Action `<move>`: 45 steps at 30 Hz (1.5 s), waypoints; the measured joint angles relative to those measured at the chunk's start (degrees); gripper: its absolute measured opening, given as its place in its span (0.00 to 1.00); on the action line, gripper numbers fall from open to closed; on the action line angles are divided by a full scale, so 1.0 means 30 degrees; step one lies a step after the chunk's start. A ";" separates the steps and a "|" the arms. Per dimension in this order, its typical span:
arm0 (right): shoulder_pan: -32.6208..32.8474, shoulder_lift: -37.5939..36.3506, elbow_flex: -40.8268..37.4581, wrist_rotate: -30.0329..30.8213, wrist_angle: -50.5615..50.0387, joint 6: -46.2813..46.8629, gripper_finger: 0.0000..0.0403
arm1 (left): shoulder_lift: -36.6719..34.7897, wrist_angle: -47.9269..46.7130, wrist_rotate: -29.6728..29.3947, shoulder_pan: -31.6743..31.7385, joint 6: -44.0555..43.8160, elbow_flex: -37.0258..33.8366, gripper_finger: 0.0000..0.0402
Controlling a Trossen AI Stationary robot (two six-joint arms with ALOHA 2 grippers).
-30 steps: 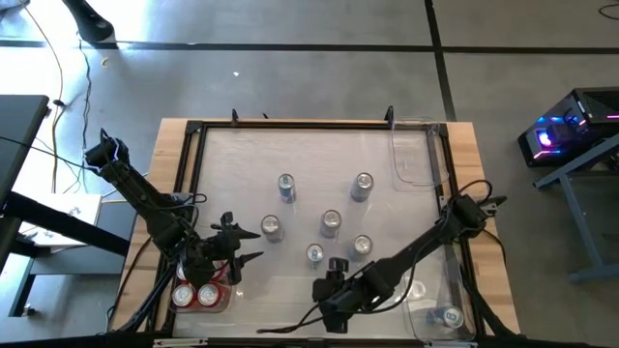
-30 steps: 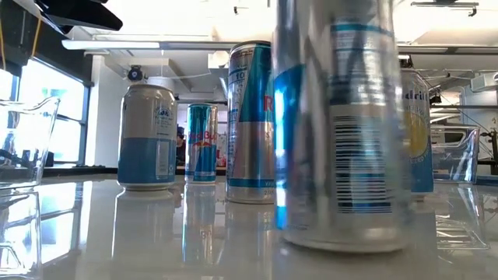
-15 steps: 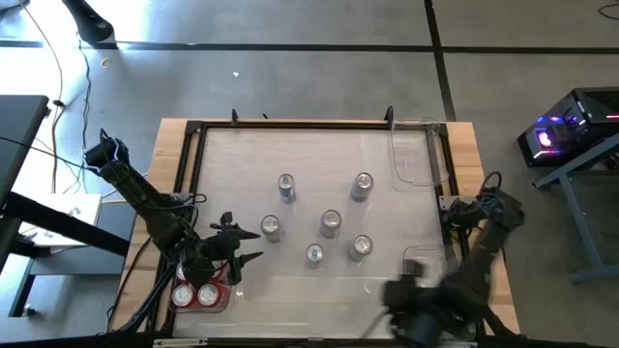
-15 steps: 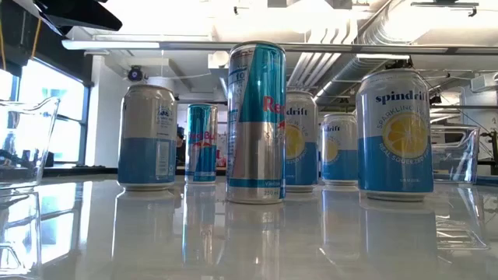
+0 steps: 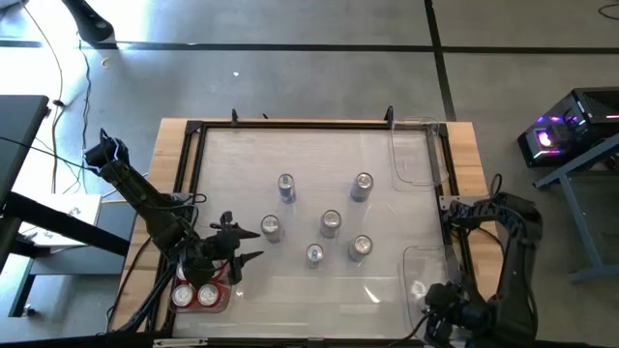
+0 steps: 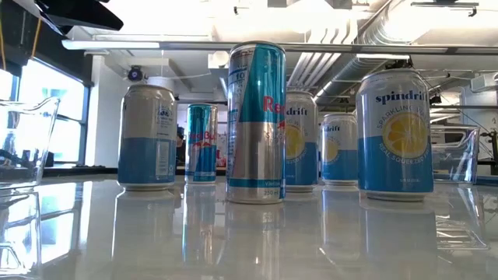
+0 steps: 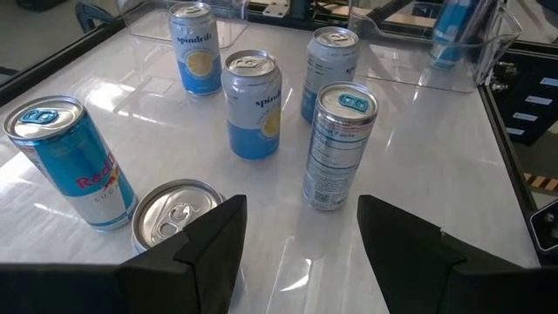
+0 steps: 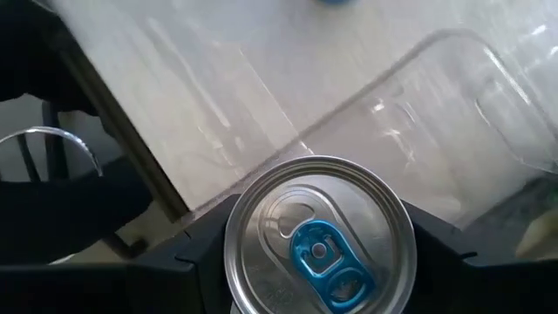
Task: Sort soda cans
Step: Put the bottom left blue soda can into the bottom right transparent bin, then put the center blue soda can into the bottom right transparent bin
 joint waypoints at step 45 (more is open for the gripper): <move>-0.0510 0.0000 -0.0326 0.8835 0.2598 0.1031 0.84 | -0.0002 -0.0039 -0.0015 0.0000 0.0326 0.0000 0.53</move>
